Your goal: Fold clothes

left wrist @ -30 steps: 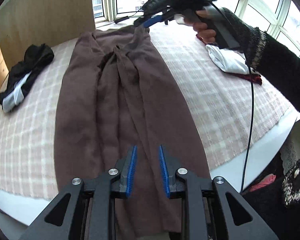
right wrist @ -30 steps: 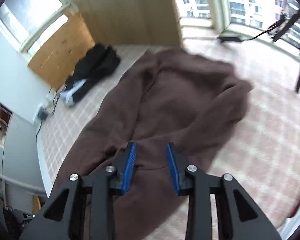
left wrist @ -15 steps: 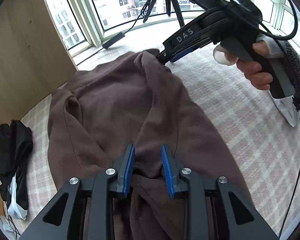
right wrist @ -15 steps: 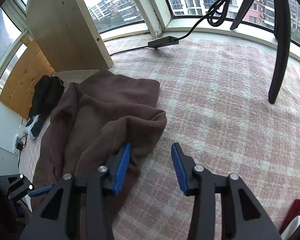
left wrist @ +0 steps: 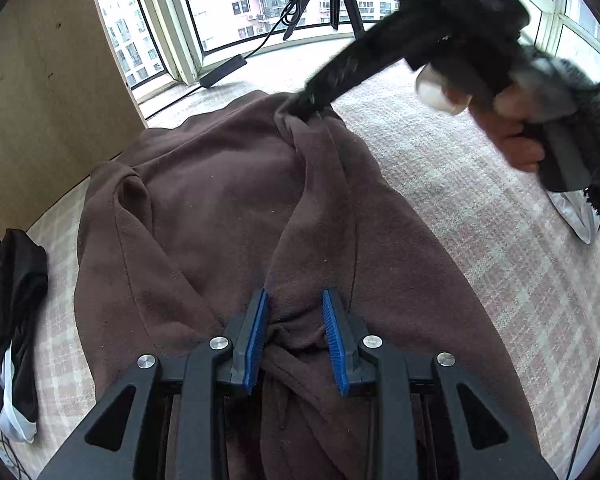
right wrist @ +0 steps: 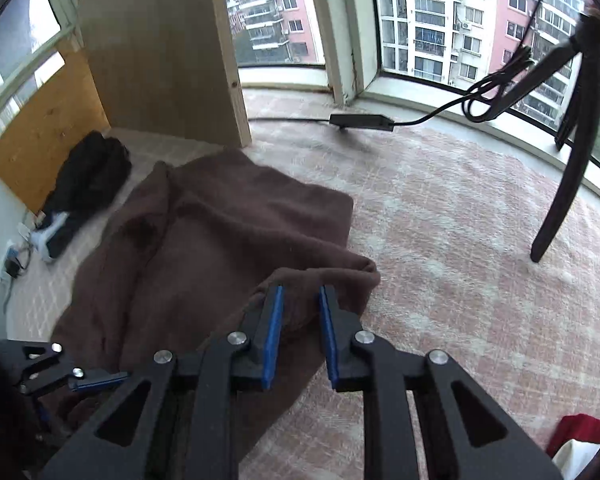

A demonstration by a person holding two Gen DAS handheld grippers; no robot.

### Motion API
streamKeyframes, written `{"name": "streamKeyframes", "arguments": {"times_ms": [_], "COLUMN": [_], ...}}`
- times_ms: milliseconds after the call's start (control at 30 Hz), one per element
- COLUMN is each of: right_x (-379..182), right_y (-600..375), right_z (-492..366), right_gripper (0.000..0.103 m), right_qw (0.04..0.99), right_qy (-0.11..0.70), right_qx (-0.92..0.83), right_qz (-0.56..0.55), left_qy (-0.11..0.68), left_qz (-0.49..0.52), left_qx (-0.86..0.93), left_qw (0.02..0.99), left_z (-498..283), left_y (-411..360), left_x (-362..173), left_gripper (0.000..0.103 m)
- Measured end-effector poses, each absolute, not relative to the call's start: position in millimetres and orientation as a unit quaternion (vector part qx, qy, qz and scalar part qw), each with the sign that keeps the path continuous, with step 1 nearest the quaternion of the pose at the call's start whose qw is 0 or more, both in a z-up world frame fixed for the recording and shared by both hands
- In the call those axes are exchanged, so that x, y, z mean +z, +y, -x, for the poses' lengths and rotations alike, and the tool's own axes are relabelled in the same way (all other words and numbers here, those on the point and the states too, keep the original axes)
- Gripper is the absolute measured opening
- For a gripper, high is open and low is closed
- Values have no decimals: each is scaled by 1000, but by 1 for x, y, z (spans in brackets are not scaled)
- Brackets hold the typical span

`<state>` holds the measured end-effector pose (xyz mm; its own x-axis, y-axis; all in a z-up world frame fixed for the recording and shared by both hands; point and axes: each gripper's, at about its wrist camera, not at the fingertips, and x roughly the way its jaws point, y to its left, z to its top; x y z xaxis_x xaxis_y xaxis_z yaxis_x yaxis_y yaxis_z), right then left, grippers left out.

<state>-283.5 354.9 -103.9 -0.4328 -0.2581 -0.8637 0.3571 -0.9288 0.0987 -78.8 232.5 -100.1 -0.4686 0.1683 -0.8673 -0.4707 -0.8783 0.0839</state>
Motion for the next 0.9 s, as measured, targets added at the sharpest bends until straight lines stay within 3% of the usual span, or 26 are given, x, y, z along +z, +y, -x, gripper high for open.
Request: {"name": "streamKeyframes", "arguments": {"times_ms": [200,400,567,667,900], "right_x": [-74,-47,-86,-109,-42], "right_y": [335,286,236,206,263], "right_z": [276,269,278,284,192], "right_gripper": [20,20,20,27,27], "right_qw": [211,291,292,292,286], "right_qy": [34,10,27,36,-5], "right_qx": [-851,-845,-821,-806,-828], "right_qz": [-481,-449,-490,-514,-482], "left_qy": [125,77,61,32,91], "left_qz": [444,504,520,529,497], "left_qx": [873,849,840,836,846], "left_qw": [160,138,141,142,168], "left_z": [13,-31,-49,-54,-123], "left_y": [169,124,115,105,72], "left_x": [-41,-74,-109,-104,-48], "left_gripper": [28,28,28,28,28]}}
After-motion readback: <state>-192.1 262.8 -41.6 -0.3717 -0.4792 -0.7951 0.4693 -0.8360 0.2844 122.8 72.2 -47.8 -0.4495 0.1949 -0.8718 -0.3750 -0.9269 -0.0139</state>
